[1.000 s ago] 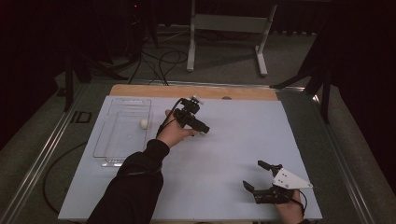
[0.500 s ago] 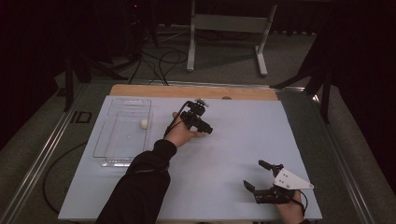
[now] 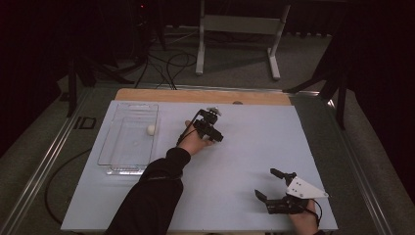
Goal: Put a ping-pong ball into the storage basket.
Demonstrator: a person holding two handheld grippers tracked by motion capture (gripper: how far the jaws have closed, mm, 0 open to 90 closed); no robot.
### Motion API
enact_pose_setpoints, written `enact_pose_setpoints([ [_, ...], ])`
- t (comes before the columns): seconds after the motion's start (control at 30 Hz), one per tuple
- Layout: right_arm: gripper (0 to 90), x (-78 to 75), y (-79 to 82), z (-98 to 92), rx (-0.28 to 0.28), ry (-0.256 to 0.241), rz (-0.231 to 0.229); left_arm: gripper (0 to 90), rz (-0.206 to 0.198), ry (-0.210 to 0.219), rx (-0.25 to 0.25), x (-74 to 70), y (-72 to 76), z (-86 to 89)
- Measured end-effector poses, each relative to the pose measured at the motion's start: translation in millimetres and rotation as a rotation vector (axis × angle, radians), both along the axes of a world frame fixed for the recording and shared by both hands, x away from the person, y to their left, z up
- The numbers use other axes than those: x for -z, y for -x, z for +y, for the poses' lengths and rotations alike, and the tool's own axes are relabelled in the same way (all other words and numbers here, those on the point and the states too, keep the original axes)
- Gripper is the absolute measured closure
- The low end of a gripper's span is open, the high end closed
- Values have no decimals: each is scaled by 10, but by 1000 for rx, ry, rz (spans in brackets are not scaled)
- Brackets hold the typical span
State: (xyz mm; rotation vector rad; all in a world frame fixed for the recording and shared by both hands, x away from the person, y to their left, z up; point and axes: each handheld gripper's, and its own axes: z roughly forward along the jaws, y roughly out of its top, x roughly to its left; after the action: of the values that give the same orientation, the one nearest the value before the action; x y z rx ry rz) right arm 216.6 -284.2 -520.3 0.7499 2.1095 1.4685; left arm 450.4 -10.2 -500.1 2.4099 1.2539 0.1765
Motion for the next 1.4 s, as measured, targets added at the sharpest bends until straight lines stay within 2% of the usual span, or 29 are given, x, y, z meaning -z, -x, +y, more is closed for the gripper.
enact_pose_setpoints([
  [0.1,93,1,-1,0,-1,0,-1,357,8,4,0,24,-6,-19],
  [0.17,92,0,1,-1,-2,-1,1,397,4,-9,-7,38,-11,-33],
  [0.27,93,2,-2,-4,-2,-2,2,504,24,-7,4,46,-20,-45],
  [0.3,93,2,-1,-3,-3,0,1,511,26,-11,10,43,-15,-53],
  [0.4,93,2,-5,-8,-2,-1,0,513,35,-36,17,18,5,-71],
  [0.6,93,-1,-1,-8,-1,-1,-1,514,58,-30,62,-111,69,-44],
  [0.83,93,-1,1,0,2,2,1,515,67,-29,104,-251,158,-14],
  [0.97,93,3,-2,0,2,3,4,515,64,-41,119,-313,225,4],
  [1.17,93,5,-4,1,3,4,5,515,56,-35,127,-392,305,50],
  [1.4,93,11,-10,3,1,5,5,515,73,-30,169,-470,416,117],
])
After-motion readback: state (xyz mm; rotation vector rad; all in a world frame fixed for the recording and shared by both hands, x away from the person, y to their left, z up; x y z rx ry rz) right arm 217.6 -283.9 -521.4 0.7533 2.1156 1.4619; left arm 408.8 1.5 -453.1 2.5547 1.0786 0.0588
